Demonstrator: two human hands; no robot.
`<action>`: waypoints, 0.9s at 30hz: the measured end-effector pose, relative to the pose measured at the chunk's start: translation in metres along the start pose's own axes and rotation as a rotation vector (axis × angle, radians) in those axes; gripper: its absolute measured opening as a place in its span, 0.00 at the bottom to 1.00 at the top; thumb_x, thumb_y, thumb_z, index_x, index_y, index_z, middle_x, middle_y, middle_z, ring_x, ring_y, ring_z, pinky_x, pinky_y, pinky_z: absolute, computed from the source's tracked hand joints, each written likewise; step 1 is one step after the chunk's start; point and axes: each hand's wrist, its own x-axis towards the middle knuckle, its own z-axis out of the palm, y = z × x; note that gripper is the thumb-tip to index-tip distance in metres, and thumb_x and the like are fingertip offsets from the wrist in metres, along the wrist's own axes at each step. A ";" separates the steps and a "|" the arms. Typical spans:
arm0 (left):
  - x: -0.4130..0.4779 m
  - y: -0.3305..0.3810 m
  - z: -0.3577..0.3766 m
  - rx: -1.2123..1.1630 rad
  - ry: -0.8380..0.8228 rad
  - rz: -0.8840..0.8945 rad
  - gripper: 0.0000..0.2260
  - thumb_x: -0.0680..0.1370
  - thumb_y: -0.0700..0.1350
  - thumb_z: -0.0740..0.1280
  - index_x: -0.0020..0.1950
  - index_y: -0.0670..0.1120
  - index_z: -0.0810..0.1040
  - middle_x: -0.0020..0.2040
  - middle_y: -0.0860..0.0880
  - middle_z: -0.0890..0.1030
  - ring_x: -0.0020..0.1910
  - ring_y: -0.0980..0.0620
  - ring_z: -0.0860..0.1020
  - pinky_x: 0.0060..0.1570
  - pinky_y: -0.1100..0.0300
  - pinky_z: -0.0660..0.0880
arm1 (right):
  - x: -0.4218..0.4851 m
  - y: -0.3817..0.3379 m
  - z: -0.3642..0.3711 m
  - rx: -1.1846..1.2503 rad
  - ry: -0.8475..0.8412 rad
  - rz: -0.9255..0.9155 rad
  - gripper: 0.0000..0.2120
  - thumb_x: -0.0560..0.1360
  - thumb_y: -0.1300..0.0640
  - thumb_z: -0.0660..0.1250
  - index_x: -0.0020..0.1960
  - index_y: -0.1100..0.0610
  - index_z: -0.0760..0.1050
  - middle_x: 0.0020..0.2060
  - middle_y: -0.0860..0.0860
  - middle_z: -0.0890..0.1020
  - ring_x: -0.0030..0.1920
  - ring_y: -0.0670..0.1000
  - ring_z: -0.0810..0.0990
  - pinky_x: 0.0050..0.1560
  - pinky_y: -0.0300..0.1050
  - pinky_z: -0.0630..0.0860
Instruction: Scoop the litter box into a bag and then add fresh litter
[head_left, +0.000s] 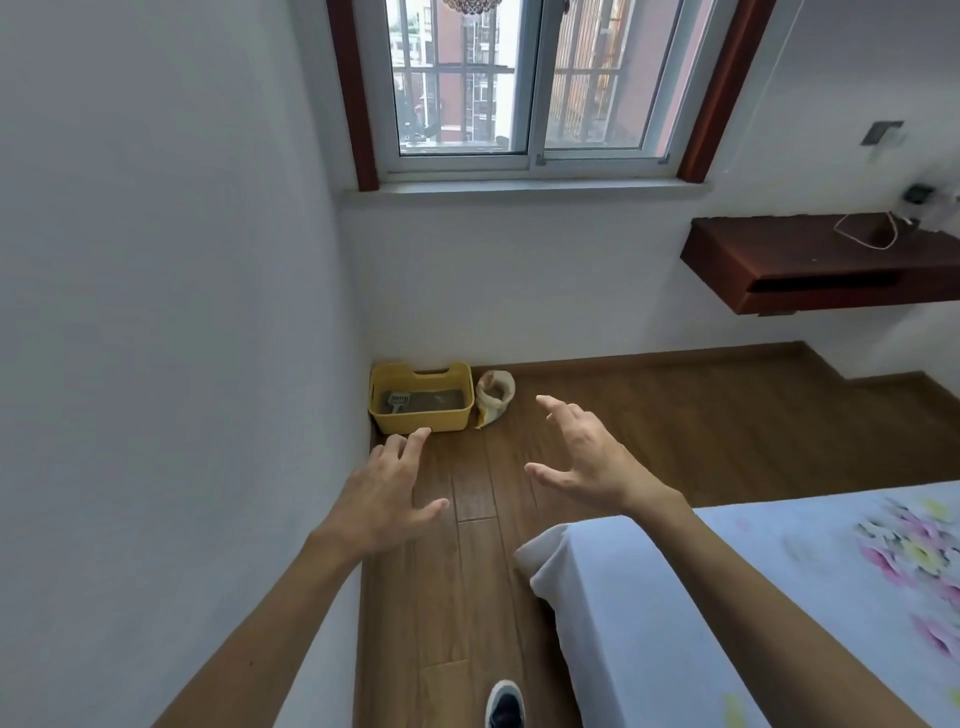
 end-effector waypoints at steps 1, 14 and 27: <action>0.015 -0.003 0.001 0.003 0.001 -0.008 0.41 0.73 0.64 0.67 0.79 0.50 0.51 0.71 0.49 0.68 0.67 0.51 0.69 0.63 0.56 0.72 | 0.016 0.007 -0.001 -0.003 -0.003 0.000 0.40 0.73 0.41 0.68 0.77 0.51 0.53 0.63 0.52 0.72 0.64 0.51 0.69 0.60 0.52 0.75; 0.187 -0.036 0.007 0.028 -0.007 -0.066 0.41 0.73 0.64 0.66 0.78 0.51 0.51 0.71 0.49 0.68 0.68 0.49 0.70 0.64 0.54 0.73 | 0.190 0.077 -0.012 0.018 -0.073 -0.025 0.39 0.73 0.42 0.70 0.77 0.50 0.54 0.64 0.50 0.71 0.65 0.51 0.69 0.61 0.49 0.73; 0.326 -0.102 0.012 0.036 -0.054 -0.067 0.41 0.74 0.64 0.66 0.79 0.51 0.50 0.70 0.48 0.68 0.67 0.49 0.69 0.63 0.53 0.74 | 0.324 0.113 0.006 -0.005 -0.091 0.021 0.41 0.72 0.40 0.69 0.77 0.49 0.53 0.63 0.48 0.71 0.65 0.49 0.68 0.60 0.51 0.74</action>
